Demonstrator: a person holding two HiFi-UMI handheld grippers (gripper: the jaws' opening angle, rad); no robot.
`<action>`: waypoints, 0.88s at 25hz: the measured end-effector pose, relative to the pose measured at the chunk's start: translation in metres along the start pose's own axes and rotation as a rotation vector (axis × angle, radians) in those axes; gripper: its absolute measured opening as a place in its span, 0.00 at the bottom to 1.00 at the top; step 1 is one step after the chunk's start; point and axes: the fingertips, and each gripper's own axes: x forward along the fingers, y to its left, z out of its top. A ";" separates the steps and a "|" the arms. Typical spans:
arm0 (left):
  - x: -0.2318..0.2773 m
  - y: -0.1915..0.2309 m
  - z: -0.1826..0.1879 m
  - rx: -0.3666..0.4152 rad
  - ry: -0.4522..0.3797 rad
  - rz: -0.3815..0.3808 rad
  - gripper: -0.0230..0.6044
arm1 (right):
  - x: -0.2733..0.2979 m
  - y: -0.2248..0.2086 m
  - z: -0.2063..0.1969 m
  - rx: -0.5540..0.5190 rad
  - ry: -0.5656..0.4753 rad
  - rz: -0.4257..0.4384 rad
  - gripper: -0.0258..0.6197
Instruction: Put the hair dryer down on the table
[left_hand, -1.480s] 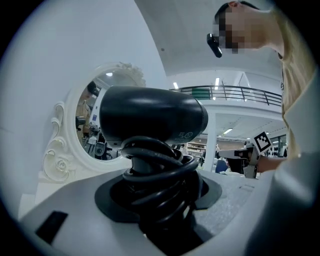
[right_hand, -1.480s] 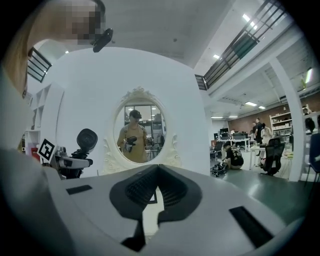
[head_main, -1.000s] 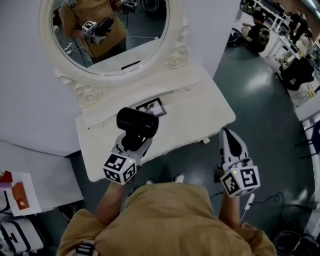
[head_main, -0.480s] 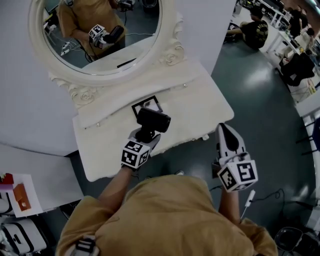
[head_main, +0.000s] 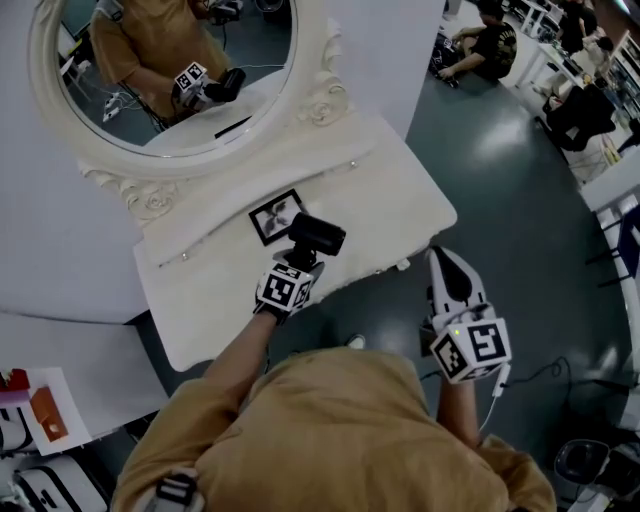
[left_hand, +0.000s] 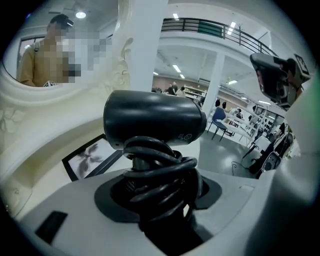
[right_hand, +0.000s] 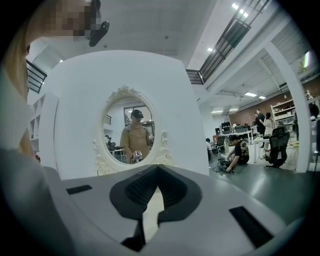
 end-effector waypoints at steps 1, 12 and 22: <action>0.004 0.000 -0.001 0.000 0.009 -0.003 0.42 | -0.002 -0.001 0.000 -0.003 0.000 -0.007 0.04; 0.037 0.010 0.027 0.109 0.032 0.046 0.42 | -0.027 -0.016 0.003 -0.007 -0.009 -0.087 0.04; 0.058 0.008 0.026 0.177 0.089 0.074 0.42 | -0.043 -0.021 -0.006 0.000 0.020 -0.118 0.04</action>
